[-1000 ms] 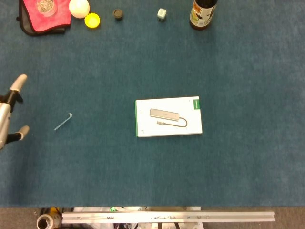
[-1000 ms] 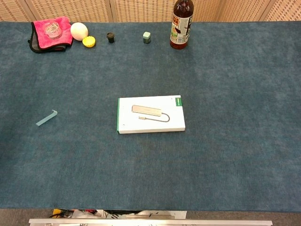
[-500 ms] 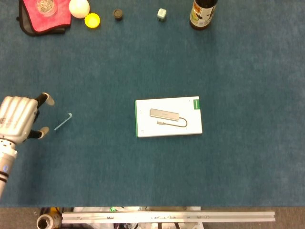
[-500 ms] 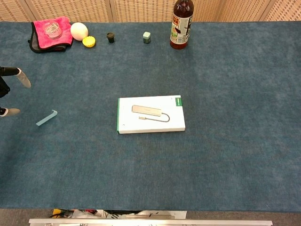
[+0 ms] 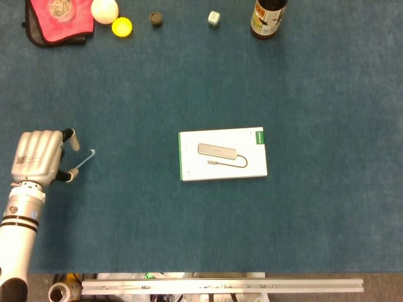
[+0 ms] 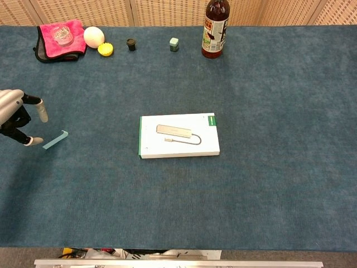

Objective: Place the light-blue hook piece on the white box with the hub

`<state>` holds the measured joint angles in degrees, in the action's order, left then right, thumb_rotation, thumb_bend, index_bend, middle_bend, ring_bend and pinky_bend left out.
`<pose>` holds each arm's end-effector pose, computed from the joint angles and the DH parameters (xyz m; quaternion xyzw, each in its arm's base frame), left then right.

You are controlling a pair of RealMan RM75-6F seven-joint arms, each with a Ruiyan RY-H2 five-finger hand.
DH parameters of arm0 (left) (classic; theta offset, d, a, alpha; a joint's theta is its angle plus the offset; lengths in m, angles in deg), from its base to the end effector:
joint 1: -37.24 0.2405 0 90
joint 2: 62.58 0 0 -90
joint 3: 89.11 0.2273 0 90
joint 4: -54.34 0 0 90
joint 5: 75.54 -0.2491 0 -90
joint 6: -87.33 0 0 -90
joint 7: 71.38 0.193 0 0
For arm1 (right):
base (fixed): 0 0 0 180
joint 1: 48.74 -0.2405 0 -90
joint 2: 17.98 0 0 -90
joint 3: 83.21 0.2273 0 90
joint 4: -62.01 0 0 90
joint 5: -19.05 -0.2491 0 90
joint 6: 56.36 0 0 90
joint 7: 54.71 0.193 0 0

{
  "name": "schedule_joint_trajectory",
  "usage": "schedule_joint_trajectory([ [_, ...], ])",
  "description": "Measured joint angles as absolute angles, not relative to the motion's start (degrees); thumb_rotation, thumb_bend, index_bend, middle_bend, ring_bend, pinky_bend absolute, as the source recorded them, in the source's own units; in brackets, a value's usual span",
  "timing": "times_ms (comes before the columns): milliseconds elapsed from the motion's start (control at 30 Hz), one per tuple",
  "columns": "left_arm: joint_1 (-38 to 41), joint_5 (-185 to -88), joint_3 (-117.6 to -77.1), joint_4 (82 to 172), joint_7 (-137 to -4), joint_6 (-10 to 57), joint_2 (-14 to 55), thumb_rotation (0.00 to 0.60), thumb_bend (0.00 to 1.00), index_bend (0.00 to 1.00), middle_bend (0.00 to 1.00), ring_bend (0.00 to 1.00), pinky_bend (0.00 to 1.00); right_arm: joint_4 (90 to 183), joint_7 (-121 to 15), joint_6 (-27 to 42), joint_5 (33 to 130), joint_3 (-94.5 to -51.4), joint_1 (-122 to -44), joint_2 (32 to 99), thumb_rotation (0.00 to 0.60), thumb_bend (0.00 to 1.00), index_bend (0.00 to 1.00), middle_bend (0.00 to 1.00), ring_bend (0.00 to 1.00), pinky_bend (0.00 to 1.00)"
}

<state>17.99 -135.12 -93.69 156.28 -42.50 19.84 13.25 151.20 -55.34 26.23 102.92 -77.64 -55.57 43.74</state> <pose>-0.2427 0.2754 -0.0101 -0.6548 -0.4710 -0.2563 0.5326 -0.3138 -0.2551 0.1361 0.6035 -0.3521 0.3663 0.6145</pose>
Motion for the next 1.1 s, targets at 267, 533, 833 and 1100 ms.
schedule_joint_trajectory([
  [267,16.8,-130.76,-93.71,154.39,-39.66,19.71,16.26,0.59,0.24,0.48,0.98,1.0,1.0,150.42,-54.95,25.32,102.2,-77.69,-55.75,44.22,0.6,0.14,0.16,0.28,0.25,0.33],
  [533,15.81,-127.37,-93.25,153.74,-37.75,20.03,17.98,0.546,0.24,0.48,0.98,1.0,1.0,149.55,-54.48,24.26,101.88,-77.67,-56.31,44.77,0.6,0.14,0.16,0.28,0.25,0.33],
  [833,14.82,-123.76,-93.55,153.11,-36.03,19.11,20.19,0.54,0.24,0.48,0.98,1.0,1.0,148.84,-53.82,23.6,101.74,-77.76,-56.65,45.07,0.6,0.14,0.16,0.28,0.25,0.33],
  [1100,14.19,-121.14,-93.78,151.6,-34.78,18.03,21.78,0.533,0.24,0.49,0.98,1.0,1.0,148.86,-53.53,23.61,101.59,-78.0,-56.41,45.05,0.6,0.14,0.16,0.28,0.25,0.33],
])
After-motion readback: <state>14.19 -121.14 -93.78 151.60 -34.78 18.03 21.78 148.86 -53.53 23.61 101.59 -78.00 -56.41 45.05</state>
